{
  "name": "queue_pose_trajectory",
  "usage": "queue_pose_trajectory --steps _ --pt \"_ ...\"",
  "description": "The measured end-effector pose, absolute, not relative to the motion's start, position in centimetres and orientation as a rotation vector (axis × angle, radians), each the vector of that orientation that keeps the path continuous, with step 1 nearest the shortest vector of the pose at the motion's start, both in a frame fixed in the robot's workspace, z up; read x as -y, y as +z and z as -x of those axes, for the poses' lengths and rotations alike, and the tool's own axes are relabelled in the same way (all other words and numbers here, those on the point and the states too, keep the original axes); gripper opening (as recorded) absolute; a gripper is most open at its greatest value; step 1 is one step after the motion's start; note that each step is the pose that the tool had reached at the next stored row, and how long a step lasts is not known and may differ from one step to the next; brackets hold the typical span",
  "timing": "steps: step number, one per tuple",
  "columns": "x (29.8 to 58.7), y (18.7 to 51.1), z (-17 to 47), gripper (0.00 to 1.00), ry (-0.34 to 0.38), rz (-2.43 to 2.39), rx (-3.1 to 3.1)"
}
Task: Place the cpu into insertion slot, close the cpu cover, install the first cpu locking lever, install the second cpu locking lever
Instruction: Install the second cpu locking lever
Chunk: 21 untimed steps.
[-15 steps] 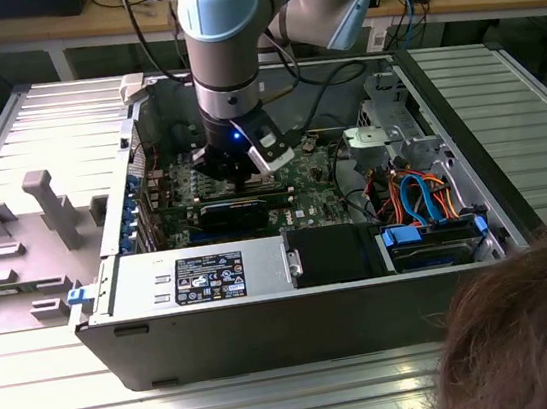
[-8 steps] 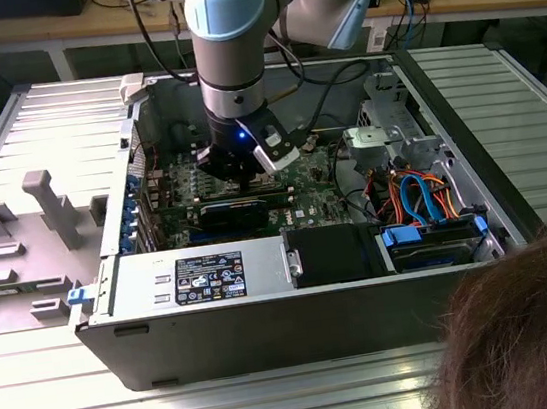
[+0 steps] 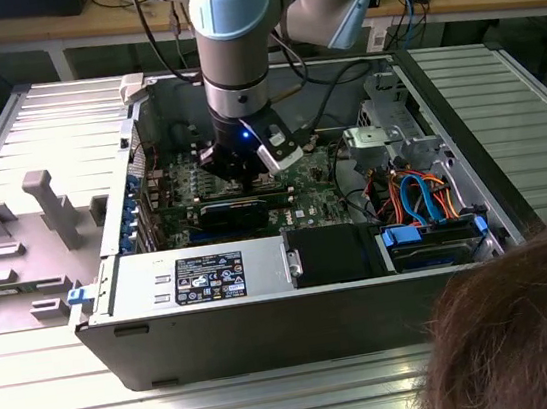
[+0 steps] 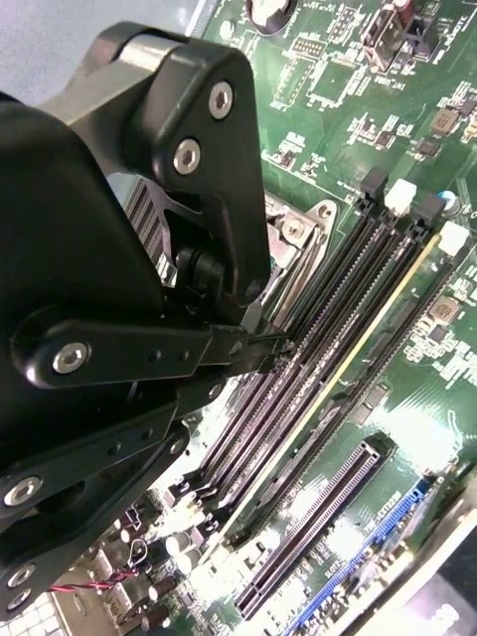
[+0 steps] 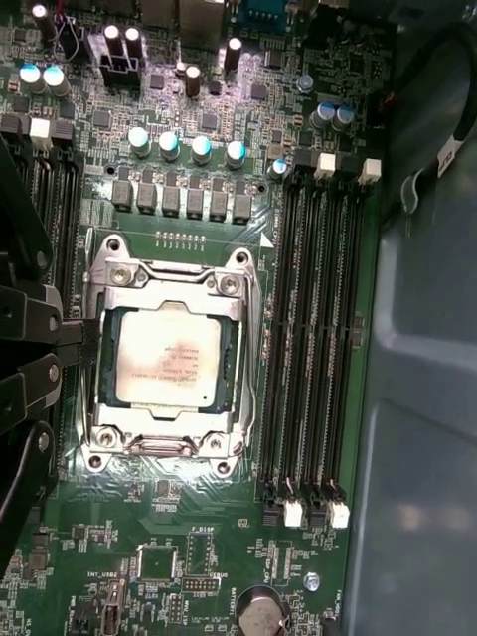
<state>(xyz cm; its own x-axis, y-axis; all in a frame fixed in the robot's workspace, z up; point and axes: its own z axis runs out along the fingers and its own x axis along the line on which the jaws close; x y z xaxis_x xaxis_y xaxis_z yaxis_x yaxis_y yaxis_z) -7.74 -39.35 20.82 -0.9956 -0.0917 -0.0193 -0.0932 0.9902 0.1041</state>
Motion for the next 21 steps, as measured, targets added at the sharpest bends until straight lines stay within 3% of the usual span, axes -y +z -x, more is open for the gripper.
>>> queue_pose_trajectory --steps 21 --pt "39.1 21.1 5.4 0.11 0.139 0.145 -3.122"
